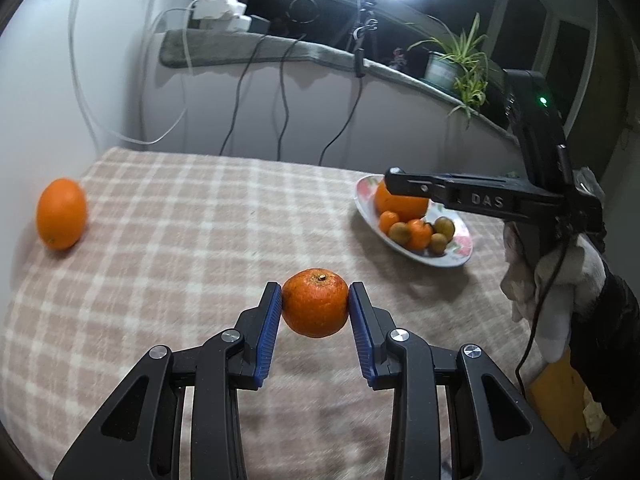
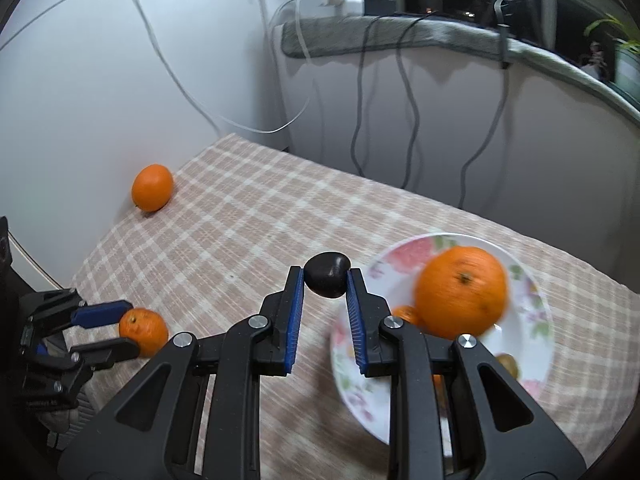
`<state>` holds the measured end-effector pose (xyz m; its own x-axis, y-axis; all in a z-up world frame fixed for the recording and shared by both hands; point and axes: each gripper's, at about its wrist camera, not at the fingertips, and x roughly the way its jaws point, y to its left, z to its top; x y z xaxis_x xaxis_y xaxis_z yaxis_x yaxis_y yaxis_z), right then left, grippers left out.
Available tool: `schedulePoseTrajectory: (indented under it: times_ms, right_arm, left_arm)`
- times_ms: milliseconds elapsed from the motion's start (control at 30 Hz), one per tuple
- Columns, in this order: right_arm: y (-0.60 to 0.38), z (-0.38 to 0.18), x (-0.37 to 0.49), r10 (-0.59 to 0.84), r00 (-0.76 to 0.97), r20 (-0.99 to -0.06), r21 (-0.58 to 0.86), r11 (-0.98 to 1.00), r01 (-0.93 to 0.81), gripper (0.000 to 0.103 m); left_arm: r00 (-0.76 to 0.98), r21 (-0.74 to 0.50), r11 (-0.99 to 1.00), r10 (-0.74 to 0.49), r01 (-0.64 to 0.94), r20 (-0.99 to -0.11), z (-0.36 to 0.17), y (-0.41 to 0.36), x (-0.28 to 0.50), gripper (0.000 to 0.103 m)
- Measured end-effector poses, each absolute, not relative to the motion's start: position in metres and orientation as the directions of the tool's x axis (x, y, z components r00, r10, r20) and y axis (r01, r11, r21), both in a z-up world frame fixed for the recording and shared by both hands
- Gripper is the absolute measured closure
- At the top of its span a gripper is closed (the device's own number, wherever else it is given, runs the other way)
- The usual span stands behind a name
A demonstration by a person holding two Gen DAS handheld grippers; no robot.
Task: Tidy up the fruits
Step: 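Carry the mandarin and dark plum over the plate with both tools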
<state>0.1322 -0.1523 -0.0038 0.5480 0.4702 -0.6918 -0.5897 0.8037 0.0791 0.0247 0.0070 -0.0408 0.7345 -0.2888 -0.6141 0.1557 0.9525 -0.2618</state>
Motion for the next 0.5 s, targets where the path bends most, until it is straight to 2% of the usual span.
schedulePoseTrajectory:
  times_ms: [500]
  right_arm:
    - [-0.245, -0.001, 0.136, 0.375, 0.631, -0.679, 0.085, 0.894, -0.441, 0.081]
  left_arm:
    - [0.721, -0.248, 0.930, -0.367, 0.271, -0.588, -0.028, -0.043, 0.072, 0.071]
